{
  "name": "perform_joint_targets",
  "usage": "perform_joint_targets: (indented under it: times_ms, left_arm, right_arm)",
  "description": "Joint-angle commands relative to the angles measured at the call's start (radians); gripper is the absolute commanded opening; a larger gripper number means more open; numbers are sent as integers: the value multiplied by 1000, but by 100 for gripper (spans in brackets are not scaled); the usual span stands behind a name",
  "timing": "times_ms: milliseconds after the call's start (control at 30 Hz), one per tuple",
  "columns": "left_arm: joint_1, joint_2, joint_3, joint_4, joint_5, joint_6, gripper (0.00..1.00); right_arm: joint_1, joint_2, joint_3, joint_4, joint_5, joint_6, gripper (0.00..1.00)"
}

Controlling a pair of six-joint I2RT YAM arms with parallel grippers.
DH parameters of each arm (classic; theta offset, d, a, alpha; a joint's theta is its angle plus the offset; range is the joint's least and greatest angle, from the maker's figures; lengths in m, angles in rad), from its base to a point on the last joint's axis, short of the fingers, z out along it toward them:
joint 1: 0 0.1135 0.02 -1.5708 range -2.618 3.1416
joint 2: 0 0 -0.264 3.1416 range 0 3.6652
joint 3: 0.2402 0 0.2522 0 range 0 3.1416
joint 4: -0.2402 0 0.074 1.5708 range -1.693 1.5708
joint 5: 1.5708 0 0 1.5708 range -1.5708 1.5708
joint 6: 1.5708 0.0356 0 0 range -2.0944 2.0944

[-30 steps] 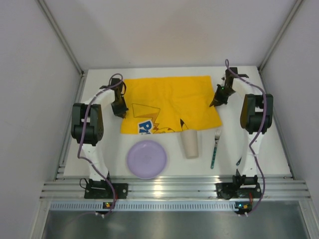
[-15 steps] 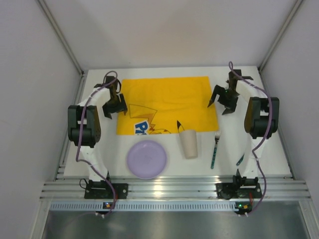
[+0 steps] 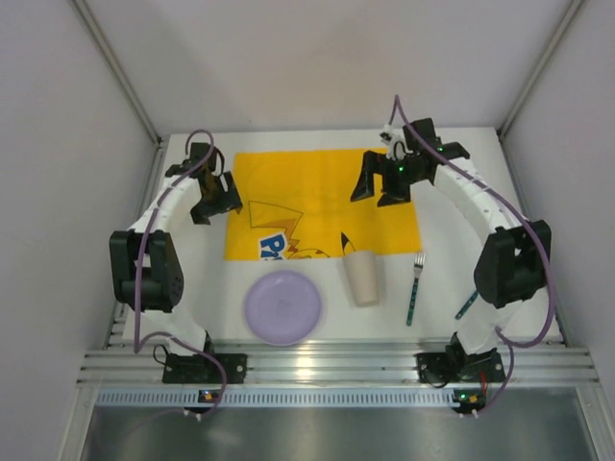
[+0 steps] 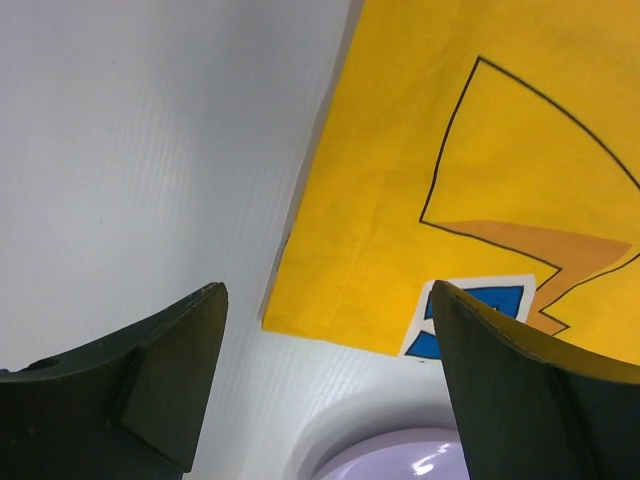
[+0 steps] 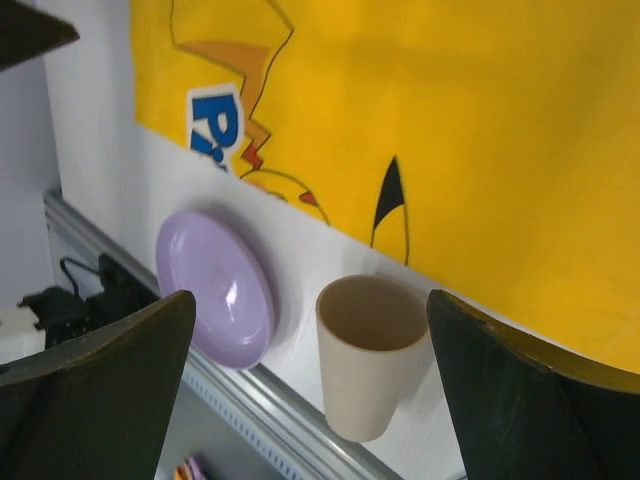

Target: Set the dinner table for one person

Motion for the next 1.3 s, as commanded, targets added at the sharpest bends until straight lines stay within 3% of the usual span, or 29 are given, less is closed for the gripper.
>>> perform_joint_targets:
  times_ms: [0, 367, 900, 933, 1033, 1067, 1267]
  left_arm:
    - [3, -84, -67, 0, 28, -34, 88]
    - [3, -275, -267, 20, 31, -48, 87]
    - [3, -338, -366, 51, 52, -56, 87]
    - [3, -338, -367, 52, 54, -54, 87]
    - [3, -336, -373, 55, 63, -53, 86]
    - [3, -336, -372, 57, 64, -51, 86]
    - [3, -338, -377, 54, 77, -36, 86]
  right_arm:
    - [58, 53, -50, -4, -163, -54, 100]
    - [163, 128, -129, -76, -181, -91, 100]
    - [243, -88, -362, -98, -172, -85, 99]
    - [243, -101, -387, -98, -178, -82, 97]
    - [244, -139, -431, -99, -206, -83, 68]
    - [249, -147, -442, -98, -209, -85, 53]
    - [284, -185, -524, -70, -235, -69, 47]
